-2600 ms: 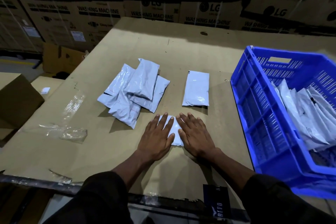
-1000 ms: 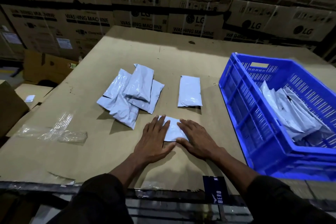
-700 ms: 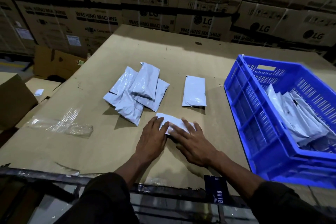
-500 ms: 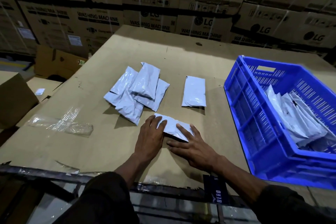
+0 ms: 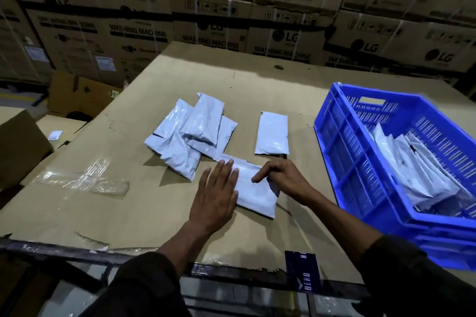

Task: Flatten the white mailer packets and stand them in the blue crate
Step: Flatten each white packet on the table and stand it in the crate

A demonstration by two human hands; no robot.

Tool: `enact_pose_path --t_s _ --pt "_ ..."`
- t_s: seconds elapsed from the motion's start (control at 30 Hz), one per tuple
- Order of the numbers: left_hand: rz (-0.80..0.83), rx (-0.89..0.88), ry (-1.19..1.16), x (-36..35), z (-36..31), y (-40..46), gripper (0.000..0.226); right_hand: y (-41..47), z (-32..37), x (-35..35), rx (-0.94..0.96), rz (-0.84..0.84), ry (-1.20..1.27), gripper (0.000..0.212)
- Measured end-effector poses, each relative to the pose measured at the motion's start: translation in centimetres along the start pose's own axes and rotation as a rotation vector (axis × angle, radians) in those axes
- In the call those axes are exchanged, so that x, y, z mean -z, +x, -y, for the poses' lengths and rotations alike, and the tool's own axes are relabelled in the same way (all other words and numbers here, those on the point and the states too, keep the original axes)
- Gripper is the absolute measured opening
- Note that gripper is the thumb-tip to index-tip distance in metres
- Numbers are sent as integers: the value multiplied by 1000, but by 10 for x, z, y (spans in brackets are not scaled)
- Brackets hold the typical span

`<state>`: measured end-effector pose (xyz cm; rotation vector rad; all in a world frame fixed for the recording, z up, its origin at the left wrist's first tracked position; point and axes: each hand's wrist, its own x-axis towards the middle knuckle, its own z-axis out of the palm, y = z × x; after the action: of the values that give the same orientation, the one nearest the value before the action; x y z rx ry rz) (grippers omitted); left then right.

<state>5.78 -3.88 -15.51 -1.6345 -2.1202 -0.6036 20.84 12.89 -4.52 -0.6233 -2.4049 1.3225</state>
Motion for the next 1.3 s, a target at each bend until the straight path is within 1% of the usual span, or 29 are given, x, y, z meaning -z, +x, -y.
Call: enact_pose_path --t_s 0.07,0.1,0.13,0.2,0.23,0.27,0.3,0.37,0.4,0.47,0.53,0.63,0.73,0.93,1.03,1.2,1.3 --pt "87 5 -17 -7 2 0 53 0 -6 1 -63 40 -41 46" --pt "120 15 -23 -9 2 0 53 2 -11 -1 -69 6 -114 43" --pt "141 26 -22 -10 2 1 53 4 -18 -6 -44 -52 -237 40" --pt "148 39 -10 -10 1 2 53 5 -32 -19 93 -178 -505 36" --pt "143 40 -1 -10 1 2 52 3 -38 -28 161 -210 -575 37" --pt "136 41 7 -10 1 2 52 1 -45 -38 195 -190 -618 42" --pt "128 39 13 -9 1 3 51 -2 -50 -48 183 -121 -656 49" --pt "105 33 15 -9 3 7 51 -11 -55 -65 112 19 -726 69" --pt "100 32 14 -10 5 10 51 -14 -60 -71 110 16 -770 73" --pt "114 40 21 -12 9 17 52 -15 -65 -73 139 -52 -825 67" --pt "154 35 23 -15 12 22 53 -13 -65 -75 161 -81 -850 59" --pt "209 18 -1 -20 15 24 55 -14 -67 -78 173 -89 -846 61" --pt "208 5 -11 -23 16 25 54 -12 -70 -78 178 -92 -830 63" --pt "207 32 -41 -23 14 25 51 -11 -76 -78 213 -134 -815 53" --pt "217 26 -49 -22 14 21 52 -11 -74 -78 200 -122 -824 52" --pt "304 57 -59 -21 15 23 55 -12 -69 -76 168 -81 -869 54" --pt "325 53 -62 -21 16 18 55 -14 -67 -76 149 -47 -856 57"
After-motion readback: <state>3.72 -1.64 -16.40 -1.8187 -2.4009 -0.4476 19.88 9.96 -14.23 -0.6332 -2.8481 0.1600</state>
